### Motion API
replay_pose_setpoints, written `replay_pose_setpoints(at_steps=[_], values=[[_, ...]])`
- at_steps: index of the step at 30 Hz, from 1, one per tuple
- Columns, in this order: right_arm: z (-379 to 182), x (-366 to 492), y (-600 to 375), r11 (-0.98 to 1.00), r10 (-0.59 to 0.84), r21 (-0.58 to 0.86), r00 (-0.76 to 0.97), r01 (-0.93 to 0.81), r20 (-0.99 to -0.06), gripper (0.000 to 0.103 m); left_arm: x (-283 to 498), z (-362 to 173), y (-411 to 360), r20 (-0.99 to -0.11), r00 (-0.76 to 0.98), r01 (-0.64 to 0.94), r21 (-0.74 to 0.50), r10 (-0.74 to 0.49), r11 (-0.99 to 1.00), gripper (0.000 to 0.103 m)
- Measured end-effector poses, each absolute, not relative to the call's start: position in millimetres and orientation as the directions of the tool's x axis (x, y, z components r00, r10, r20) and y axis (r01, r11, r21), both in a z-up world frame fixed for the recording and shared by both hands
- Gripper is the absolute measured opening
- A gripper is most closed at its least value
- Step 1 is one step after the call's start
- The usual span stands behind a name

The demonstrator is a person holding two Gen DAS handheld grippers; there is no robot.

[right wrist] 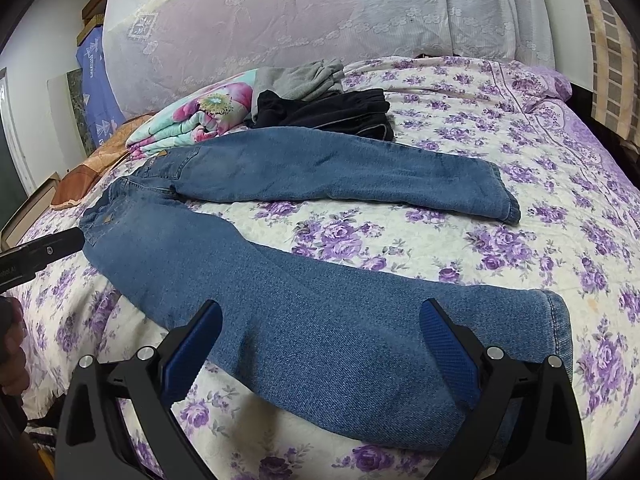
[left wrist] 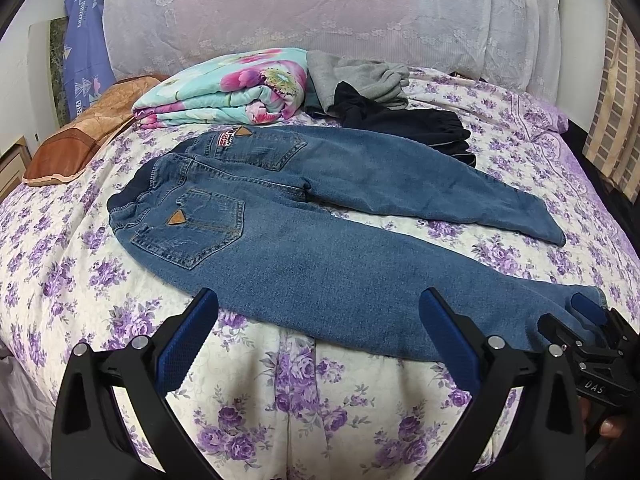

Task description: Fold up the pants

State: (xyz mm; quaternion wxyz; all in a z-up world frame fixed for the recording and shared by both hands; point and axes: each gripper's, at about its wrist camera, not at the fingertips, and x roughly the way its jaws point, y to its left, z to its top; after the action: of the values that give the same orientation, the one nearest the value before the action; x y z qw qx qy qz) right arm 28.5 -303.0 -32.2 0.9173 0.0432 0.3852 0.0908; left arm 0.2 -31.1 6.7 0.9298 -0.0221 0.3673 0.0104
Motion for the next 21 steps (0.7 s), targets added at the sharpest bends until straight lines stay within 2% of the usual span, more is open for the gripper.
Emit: replay_pose_setpoints(at_steps=[15, 18, 21], values=[[-31.6, 40.5, -306.3, 0.981, 0.195, 0.142, 0.678, -0.133, -0.709, 0.099, 15.4, 7.7, -27.8, -0.698, 0.716, -0.023, -0.030, -0.004, 0.999, 0.098], [-30.1, 46.5, -310.6, 0.989, 0.146, 0.091, 0.683, -0.116, -0.716, 0.099, 24.8, 3.7, -14.7, -0.721, 0.693, -0.018, -0.035, -0.013, 0.999, 0.098], [-32.6, 53.7, -322.6, 0.995, 0.095, 0.062, 0.673, -0.073, -0.733, 0.099, 37.7, -5.7, 20.7, -0.758, 0.651, -0.095, -0.042, 0.030, 0.995, 0.098]])
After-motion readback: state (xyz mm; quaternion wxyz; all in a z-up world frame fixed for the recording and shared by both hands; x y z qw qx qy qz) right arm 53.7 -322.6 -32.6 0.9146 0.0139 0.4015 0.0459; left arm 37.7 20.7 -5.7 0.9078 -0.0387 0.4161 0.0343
